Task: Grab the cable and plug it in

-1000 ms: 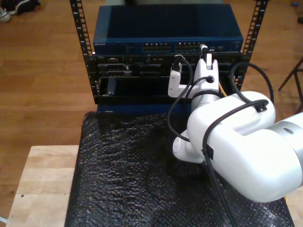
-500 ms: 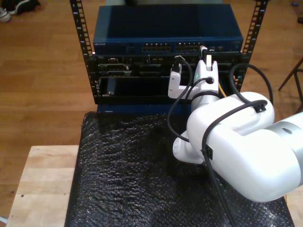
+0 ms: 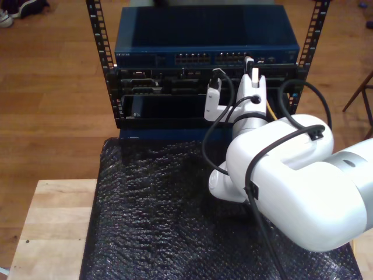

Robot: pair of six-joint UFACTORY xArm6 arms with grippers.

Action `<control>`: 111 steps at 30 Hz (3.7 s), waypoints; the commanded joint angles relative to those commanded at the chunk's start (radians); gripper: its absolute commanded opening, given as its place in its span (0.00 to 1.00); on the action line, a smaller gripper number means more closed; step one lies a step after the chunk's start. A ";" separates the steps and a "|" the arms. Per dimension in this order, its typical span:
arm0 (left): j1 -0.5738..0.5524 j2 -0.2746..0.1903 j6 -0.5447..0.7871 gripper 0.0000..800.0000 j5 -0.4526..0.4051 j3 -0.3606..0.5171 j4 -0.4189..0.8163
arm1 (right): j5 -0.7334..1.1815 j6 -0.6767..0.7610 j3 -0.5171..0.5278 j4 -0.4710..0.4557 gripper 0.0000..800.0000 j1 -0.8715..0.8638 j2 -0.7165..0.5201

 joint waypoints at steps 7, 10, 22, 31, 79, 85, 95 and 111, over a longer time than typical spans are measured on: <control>0.000 0.000 0.000 1.00 0.000 0.000 0.000 | 0.000 -0.009 -0.020 0.015 0.00 0.005 0.011; 0.000 0.000 0.000 1.00 0.000 0.000 0.000 | 0.000 -0.009 -0.020 0.015 0.00 0.005 0.011; 0.000 0.000 0.000 1.00 0.000 0.000 0.000 | 0.000 -0.009 -0.020 0.021 0.00 0.005 0.014; 0.000 0.000 0.000 1.00 0.000 0.000 0.000 | -0.002 -0.009 -0.020 0.023 0.00 0.005 0.014; 0.000 0.000 0.000 1.00 0.000 0.000 0.000 | 0.002 -0.009 -0.064 0.020 0.00 -0.006 0.035; 0.000 0.000 0.000 1.00 0.000 0.000 0.000 | 0.002 -0.009 -0.064 0.020 0.00 -0.006 0.037; 0.000 0.000 0.000 1.00 0.000 0.000 0.000 | 0.000 -0.009 -0.054 0.018 0.00 -0.006 0.037; 0.000 0.000 0.000 1.00 0.000 0.000 0.000 | 0.000 -0.009 -0.060 0.020 0.00 -0.006 0.043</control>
